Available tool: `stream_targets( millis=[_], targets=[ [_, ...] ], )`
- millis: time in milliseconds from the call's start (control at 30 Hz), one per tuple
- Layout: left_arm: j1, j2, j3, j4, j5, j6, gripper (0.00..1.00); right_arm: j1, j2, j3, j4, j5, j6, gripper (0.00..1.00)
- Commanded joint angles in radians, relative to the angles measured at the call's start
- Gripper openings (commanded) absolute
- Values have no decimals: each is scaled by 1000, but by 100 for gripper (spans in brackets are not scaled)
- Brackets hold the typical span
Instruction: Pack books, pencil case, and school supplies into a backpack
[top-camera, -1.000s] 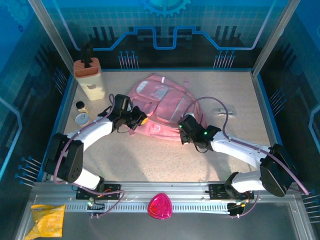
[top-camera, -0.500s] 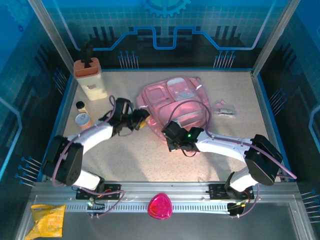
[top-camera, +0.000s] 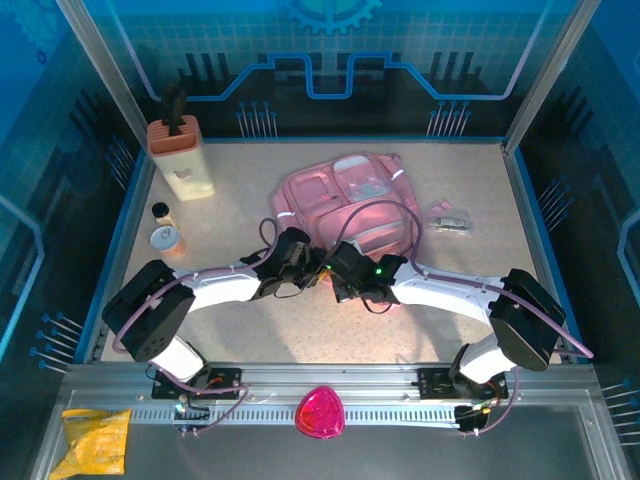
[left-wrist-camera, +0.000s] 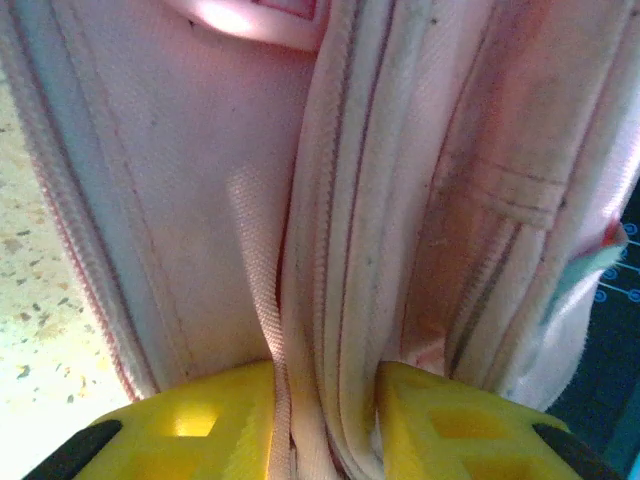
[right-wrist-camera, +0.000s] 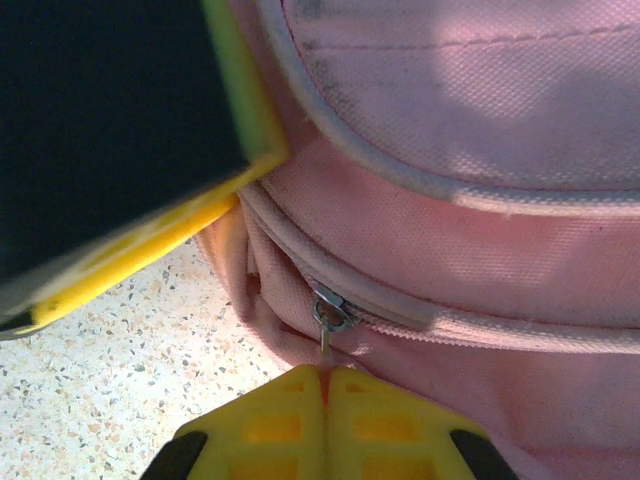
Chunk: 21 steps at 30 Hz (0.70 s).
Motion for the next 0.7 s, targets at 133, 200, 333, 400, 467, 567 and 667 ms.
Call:
stream_targets(
  millis=[133,200,333,400,467,567,667],
  targets=[
    [-35,46,103,-69,-167,-18,21,9,7,-26,51,-43,15,0],
    [-32,44,116,-88,-184,-4,7,9,6,-32,56,-42,14,0],
    [-7,-37,119,-189,-216,62,0,5,-4,-20,-54,52,35,0],
    [32,-98,114,-260,-220,124,0,-5,-24,-35,-105,83,45,0],
    [95,-161,115,-331,-187,214,0,-16,-64,-56,-159,112,55,0],
    [229,-221,128,-449,-104,359,0,-56,-131,-133,-204,117,47,0],
    [358,-257,125,-469,9,462,0,-91,-161,-148,-237,131,17,0]
  ],
)
